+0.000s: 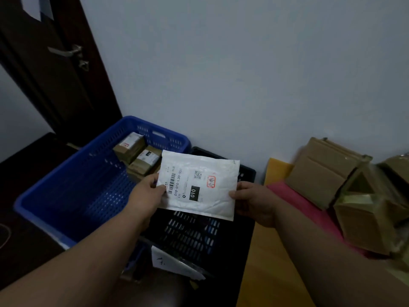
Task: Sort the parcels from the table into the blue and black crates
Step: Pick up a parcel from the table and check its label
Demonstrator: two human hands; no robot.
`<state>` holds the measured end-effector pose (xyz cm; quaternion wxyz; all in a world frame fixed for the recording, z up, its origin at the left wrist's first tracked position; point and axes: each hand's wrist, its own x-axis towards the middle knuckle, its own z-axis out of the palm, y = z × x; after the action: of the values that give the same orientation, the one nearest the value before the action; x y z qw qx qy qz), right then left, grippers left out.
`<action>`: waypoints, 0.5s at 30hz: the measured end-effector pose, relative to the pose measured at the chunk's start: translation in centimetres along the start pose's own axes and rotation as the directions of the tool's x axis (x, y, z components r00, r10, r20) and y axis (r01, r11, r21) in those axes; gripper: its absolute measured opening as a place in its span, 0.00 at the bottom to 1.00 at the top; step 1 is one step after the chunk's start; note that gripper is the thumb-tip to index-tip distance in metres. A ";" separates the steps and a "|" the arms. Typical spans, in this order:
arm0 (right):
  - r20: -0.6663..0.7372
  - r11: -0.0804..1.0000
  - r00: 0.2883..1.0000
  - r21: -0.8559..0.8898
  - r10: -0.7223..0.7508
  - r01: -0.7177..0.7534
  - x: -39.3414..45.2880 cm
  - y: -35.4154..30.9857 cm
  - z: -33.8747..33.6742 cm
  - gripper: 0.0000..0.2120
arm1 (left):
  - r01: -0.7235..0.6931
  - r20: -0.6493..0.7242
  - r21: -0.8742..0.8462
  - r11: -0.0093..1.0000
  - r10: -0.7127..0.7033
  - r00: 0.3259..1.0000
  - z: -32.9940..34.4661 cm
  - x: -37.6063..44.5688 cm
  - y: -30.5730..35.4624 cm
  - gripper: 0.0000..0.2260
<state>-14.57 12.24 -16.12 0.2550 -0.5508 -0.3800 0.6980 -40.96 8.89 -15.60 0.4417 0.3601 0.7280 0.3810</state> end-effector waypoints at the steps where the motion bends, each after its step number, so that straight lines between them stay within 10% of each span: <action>1: 0.001 1.000 1.000 -0.016 0.009 -0.009 0.9 -0.3 0.3 0.06 | 0.013 -0.009 -0.006 1.000 -0.013 1.000 -0.2 0.6 -0.2 0.12; 15: -0.135 0.953 0.976 -0.229 0.169 -0.196 13.3 0.0 13.7 0.20 | 0.164 0.037 0.235 0.958 -0.178 0.983 -10.3 14.5 -6.2 0.21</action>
<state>-31.31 19.15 -22.34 0.1418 -0.6493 -0.3942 0.6347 -56.66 16.10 -23.05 0.4489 0.3556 0.7827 0.2437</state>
